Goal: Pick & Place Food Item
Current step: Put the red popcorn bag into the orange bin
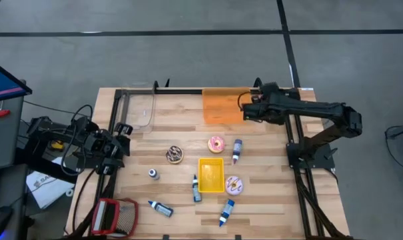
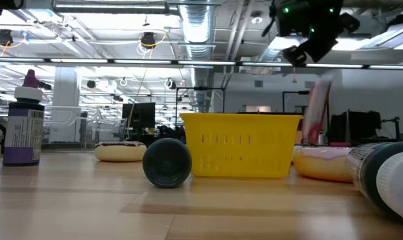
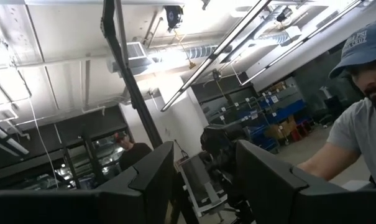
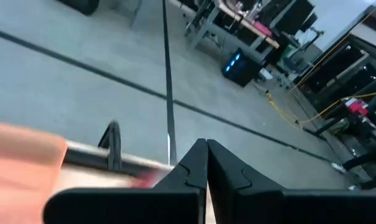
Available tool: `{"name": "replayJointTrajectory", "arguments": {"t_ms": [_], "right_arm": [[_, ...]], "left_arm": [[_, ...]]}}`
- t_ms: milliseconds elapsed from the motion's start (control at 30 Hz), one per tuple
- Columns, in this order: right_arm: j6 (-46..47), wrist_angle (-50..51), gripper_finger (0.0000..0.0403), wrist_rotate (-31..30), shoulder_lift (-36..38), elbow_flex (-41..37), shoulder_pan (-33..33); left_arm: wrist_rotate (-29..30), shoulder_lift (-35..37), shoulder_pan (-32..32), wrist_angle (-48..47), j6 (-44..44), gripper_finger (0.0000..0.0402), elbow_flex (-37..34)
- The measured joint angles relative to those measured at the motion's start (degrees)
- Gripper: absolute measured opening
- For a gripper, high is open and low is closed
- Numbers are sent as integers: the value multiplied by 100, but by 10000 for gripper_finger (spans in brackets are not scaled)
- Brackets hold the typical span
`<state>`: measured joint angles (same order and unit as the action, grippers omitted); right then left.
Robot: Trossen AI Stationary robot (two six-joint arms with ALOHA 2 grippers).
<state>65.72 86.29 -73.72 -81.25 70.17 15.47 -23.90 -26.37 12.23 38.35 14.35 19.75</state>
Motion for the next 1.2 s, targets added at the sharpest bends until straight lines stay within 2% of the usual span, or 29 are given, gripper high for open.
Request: {"name": "replayJointTrajectory", "arguments": {"t_ms": [100, 267, 333, 500, 667, 800, 1000, 1100, 1200], "right_arm": [[-459, -365, 0, -152, -50, 284, -48], [-1888, -1621, 0, -216, -52, 454, -188], [-2082, -1756, 0, -193, -50, 454, -175], [-1837, -1247, 0, 130, -57, 454, -200], [-774, 35, 0, 478, -51, 394, -381], [-738, 301, 0, 1286, -46, 20, -639], [-1377, -305, 8, 2332, -50, -843, -1145], [-1448, -464, 32, 3018, -50, -1207, -1247], [-1385, -410, 73, 3407, -50, -1527, -1240]], "left_arm": [[0, -36, 0, 1, 0, 171, 0], [2, -74, -2, 14, -3, 171, 0], [0, -79, 0, 17, -33, 171, 0], [0, -79, 84, 7, -113, 171, 0], [2, -122, 247, -28, -116, 171, 0], [3, -150, 351, -59, -116, 171, 0], [13, -188, 432, -69, -116, 171, 0], [33, -190, 481, -71, -116, 171, 0], [57, -226, 527, -44, -116, 171, 0]]}}
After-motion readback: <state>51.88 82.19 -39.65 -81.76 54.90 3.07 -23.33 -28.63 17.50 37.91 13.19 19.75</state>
